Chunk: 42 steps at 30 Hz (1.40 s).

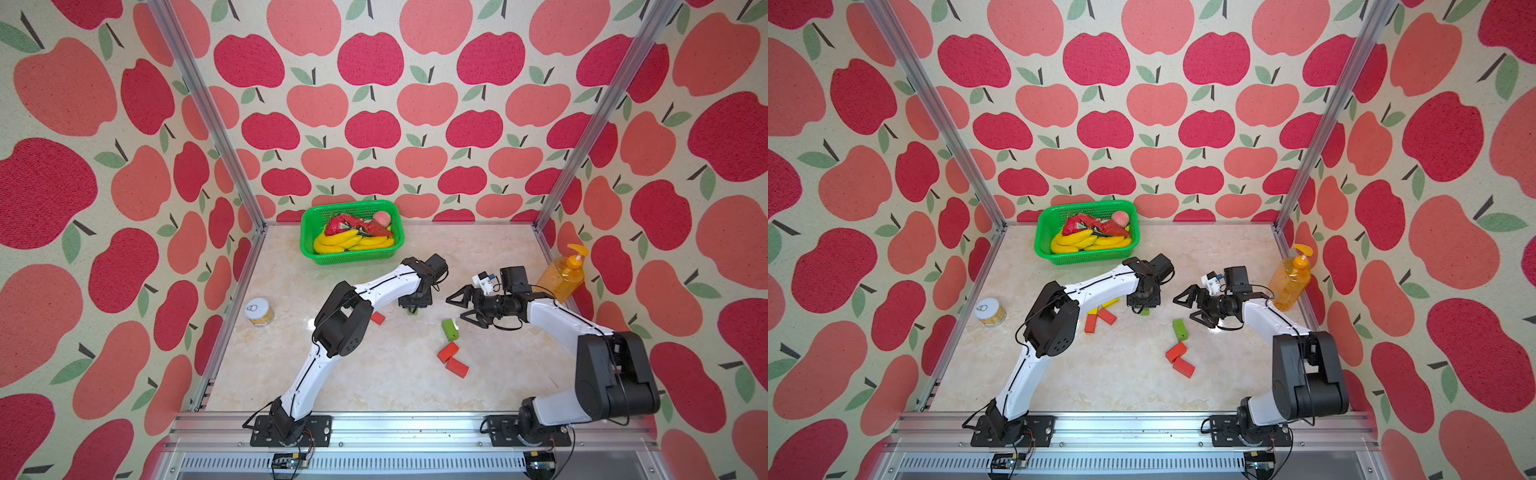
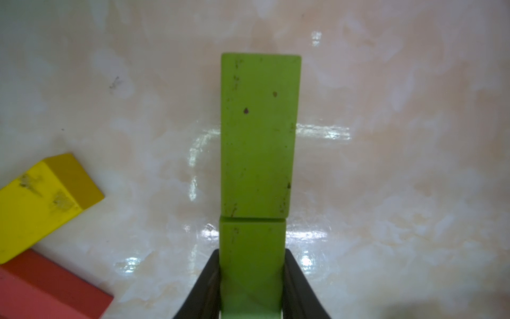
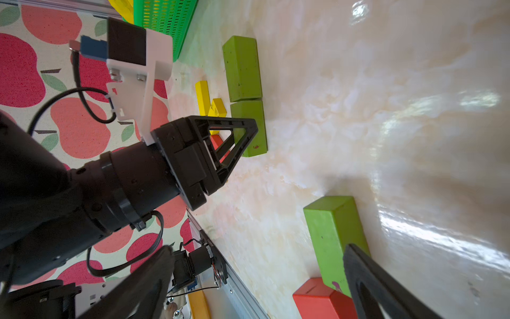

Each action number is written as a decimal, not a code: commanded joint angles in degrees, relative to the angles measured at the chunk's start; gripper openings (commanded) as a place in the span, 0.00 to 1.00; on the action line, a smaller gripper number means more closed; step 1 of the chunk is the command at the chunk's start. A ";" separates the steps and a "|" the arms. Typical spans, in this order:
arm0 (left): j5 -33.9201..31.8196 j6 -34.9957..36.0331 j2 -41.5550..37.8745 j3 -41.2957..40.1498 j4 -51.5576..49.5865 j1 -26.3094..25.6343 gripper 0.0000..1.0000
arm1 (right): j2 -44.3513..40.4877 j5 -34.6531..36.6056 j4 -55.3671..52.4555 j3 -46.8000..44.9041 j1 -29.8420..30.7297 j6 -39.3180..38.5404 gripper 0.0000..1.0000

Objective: Assemble the letter k with building blocks
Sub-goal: Assemble the building block at the center of the board.

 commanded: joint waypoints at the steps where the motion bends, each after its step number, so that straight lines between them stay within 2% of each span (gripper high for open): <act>1: 0.59 -0.54 1.66 0.61 -0.37 0.32 0.40 | 0.69 0.30 -1.33 0.57 -0.11 -1.69 0.99; 12: 1.65 -0.16 1.05 0.22 1.14 -0.03 0.47 | -0.84 -0.02 -0.51 0.08 -0.06 -1.29 0.99; 18: 0.52 -0.69 0.78 0.70 0.25 -0.21 0.44 | -1.19 -0.31 -0.21 -0.05 -0.06 -1.16 0.99; 33: -0.53 -1.00 1.24 1.98 -1.32 -0.24 0.45 | -1.21 -1.17 0.53 -0.21 -0.06 -0.76 0.99; 36: -0.37 0.45 0.83 1.63 -0.30 -0.20 0.49 | -1.23 -1.19 0.66 -0.28 -0.06 -0.81 0.99; 39: -0.68 0.72 0.16 1.33 -0.13 -0.22 0.57 | -1.14 -1.15 0.67 -0.30 -0.06 -0.81 0.99; 42: -1.31 0.71 -0.44 1.41 -0.44 -0.28 0.58 | -1.09 -1.32 0.70 -0.34 -0.06 -0.72 0.99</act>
